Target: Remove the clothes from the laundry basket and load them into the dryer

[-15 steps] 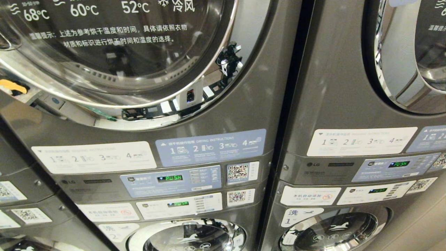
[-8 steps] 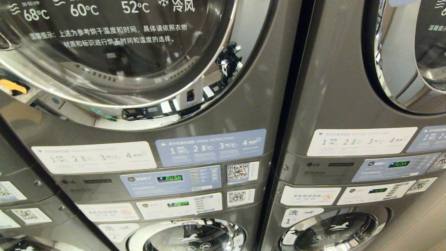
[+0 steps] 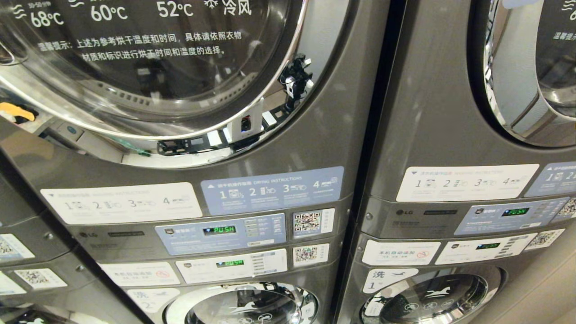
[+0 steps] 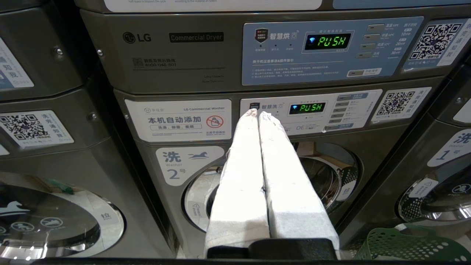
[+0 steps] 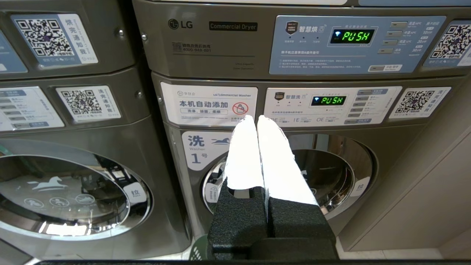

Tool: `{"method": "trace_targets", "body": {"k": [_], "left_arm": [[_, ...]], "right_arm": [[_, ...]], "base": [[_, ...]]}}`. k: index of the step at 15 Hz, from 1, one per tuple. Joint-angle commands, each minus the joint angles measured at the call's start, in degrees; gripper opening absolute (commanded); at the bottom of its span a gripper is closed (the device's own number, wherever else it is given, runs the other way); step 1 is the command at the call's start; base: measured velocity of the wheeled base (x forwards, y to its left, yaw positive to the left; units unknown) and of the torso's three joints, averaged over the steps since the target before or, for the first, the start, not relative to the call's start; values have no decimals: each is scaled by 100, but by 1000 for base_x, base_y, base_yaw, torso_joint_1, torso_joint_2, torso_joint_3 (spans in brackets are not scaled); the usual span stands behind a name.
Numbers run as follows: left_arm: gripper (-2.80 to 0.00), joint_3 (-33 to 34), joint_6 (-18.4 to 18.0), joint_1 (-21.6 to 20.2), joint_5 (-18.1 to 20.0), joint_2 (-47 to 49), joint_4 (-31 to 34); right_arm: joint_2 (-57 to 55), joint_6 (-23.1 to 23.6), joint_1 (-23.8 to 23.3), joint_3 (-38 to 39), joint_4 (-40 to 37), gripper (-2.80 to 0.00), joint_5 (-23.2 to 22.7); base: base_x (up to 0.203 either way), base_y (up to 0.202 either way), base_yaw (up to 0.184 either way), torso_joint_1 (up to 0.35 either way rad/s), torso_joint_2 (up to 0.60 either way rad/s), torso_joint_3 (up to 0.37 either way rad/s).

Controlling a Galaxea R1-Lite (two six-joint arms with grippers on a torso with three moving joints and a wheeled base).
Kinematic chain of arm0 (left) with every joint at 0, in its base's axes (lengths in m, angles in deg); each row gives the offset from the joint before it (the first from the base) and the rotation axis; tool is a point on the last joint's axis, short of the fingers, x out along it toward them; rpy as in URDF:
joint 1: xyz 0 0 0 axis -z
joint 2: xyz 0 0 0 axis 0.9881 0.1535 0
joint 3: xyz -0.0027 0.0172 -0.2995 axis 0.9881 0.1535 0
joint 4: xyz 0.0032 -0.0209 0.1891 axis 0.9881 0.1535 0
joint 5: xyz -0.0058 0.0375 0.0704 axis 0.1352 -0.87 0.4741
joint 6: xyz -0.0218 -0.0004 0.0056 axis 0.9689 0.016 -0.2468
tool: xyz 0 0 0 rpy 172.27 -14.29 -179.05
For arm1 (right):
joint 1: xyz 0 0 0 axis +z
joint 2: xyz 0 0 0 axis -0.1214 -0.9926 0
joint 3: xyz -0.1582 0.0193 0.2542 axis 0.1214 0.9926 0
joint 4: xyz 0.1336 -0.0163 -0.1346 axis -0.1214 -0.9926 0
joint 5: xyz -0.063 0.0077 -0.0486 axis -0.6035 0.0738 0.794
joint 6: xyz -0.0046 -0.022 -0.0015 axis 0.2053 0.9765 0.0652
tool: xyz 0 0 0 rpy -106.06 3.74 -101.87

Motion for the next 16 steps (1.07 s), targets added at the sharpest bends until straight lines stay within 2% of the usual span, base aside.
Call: {"method": "trace_targets", "body": {"k": [1,7,10,14,16], "left_arm": [[-280,9,-15,0,-1,9,-1],[-280,9,-6,0,-1,3,-1],[-280,9,-2,0,-1,0,-1],[-280,9,12,0,-1,0,-1],[-280,9,12,0,-7,0,-1]], "right_arm": [[0,-5,0,0,-9,-280,-9],[0,-90,0,0,0,-280,25],[0,133,0,4,-5,-280,-17],[0,818,0,0,-37,-280,-128],[0,839,0,0,-35,-280,-202]], "base": [[0,0,0,0,0,0],[0,0,0,0,0,0],[0,0,0,0,0,0],[0,0,0,76,-131,-74],[0,0,0,86,-161,-82]]}}
